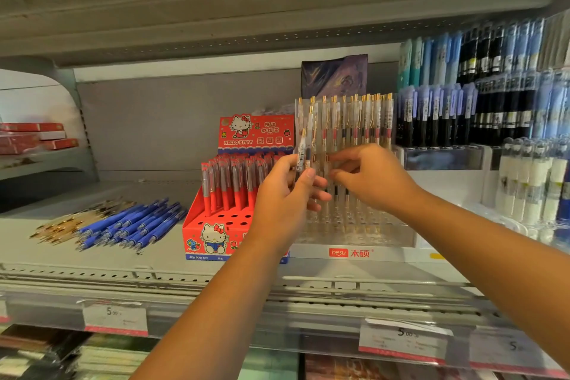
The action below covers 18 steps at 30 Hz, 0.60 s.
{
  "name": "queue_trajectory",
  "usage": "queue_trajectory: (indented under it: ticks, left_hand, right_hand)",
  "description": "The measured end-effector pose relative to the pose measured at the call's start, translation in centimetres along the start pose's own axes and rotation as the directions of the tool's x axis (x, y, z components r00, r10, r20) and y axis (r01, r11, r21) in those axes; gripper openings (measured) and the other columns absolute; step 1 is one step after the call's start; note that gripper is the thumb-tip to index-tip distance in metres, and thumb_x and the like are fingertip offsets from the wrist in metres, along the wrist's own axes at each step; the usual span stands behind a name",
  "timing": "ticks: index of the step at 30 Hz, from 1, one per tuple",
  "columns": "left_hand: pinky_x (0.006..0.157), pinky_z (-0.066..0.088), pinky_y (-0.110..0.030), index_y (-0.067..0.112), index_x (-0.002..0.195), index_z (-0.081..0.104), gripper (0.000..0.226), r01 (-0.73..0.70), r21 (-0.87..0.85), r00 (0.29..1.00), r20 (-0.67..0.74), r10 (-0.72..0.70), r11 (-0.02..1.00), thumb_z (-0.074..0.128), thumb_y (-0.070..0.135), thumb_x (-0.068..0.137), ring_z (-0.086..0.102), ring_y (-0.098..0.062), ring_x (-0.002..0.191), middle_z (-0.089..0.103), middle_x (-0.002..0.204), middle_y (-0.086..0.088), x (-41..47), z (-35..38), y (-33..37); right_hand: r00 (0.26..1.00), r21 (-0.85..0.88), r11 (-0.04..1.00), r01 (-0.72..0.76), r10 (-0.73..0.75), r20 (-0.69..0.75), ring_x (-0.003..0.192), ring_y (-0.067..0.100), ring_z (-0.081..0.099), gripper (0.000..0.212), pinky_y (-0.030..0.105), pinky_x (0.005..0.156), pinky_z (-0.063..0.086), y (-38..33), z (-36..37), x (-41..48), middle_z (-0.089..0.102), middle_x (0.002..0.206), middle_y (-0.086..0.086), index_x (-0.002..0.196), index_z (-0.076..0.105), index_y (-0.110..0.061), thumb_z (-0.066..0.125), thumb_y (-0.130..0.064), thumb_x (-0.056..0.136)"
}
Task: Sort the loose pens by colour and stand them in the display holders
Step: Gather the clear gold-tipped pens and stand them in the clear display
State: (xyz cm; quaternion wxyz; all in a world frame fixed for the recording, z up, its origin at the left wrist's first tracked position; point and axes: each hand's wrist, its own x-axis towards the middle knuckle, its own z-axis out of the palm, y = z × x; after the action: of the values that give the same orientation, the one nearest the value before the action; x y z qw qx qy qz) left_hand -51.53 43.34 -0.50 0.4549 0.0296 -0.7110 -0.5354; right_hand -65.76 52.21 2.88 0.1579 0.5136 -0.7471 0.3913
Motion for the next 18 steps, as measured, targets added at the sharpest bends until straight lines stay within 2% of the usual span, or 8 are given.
queue_trajectory:
  ticks: [2,4,6,8,13,16,18]
  left_hand:
    - [0.059,0.056,-0.028,0.015,0.12,0.057,0.019,0.002,0.003,1.0,0.004,-0.002,1.0,0.048,0.012,0.103,0.072,-0.023,0.075,0.072,0.087,-0.006,0.0,0.0,0.0]
    - [0.058,0.055,-0.027,0.012,0.122,0.055,0.021,0.023,-0.007,0.999,0.025,-0.023,1.0,0.047,0.012,0.103,0.071,-0.022,0.074,0.071,0.088,-0.008,0.0,0.1,0.1]
    - [0.058,0.055,-0.028,0.009,0.125,0.053,0.023,0.048,-0.017,0.997,0.067,-0.047,0.999,0.046,0.011,0.104,0.07,-0.022,0.074,0.07,0.091,-0.012,-0.1,0.2,0.1]
    - [0.06,0.055,-0.029,0.011,0.122,0.054,0.021,0.057,-0.012,0.992,0.118,-0.055,0.998,0.046,0.01,0.104,0.07,-0.022,0.074,0.069,0.09,-0.012,-0.3,0.3,0.1]
    - [0.062,0.056,-0.031,0.015,0.115,0.058,0.018,0.076,0.002,0.975,0.208,-0.075,0.997,0.045,0.009,0.104,0.071,-0.022,0.077,0.07,0.086,-0.007,-0.5,0.6,0.1]
    - [0.066,0.06,-0.034,0.019,0.114,0.062,0.022,0.089,-0.044,0.976,0.205,-0.078,0.995,0.044,0.011,0.104,0.071,-0.024,0.086,0.068,0.097,-0.011,-0.5,0.6,0.2]
    - [0.073,0.06,-0.037,0.023,0.11,0.067,0.026,0.059,-0.015,0.982,0.18,-0.055,0.998,0.044,0.012,0.104,0.067,-0.025,0.094,0.064,0.108,-0.013,-0.4,0.5,0.2]
  right_hand:
    - [0.998,0.042,0.999,0.002,0.001,-0.058,0.091,0.006,0.062,0.032,0.023,0.081,0.052,-0.4,-0.6,-0.1,0.071,0.11,-0.006,0.125,0.066,-0.025,0.061,-0.024,0.092]
    - [0.995,0.228,0.974,-0.013,0.035,-0.096,0.087,0.006,0.067,0.03,0.025,0.072,0.057,-1.3,-1.3,-0.2,0.071,0.102,-0.01,0.121,0.066,-0.026,0.061,-0.022,0.092]
    - [0.993,0.466,0.884,-0.05,0.094,-0.072,0.084,0.008,0.071,0.026,0.026,0.065,0.06,-2.3,-2.1,-0.2,0.072,0.099,-0.008,0.117,0.066,-0.026,0.063,-0.02,0.092]
    - [0.992,0.582,0.81,-0.071,0.117,-0.041,0.083,0.007,0.072,0.028,0.024,0.063,0.059,-3.1,-2.6,-0.4,0.073,0.098,-0.004,0.118,0.064,-0.022,0.067,-0.018,0.091]
    - [0.989,0.651,0.756,-0.067,0.135,-0.055,0.078,0.007,0.072,0.036,0.018,0.059,0.056,-3.6,-2.5,-1.3,0.072,0.095,0.002,0.123,0.059,-0.011,0.07,-0.009,0.088]
    - [0.983,0.713,0.698,-0.074,0.171,-0.066,0.082,0.013,0.073,0.039,0.022,0.062,0.058,-3.3,-2.7,-1.4,0.072,0.098,0.004,0.126,0.058,-0.008,0.069,-0.006,0.088]
    - [0.978,0.72,0.691,-0.066,0.189,-0.092,0.084,0.015,0.073,0.04,0.025,0.064,0.059,-3.0,-2.9,-1.3,0.071,0.099,0.004,0.127,0.058,-0.009,0.069,-0.006,0.088]
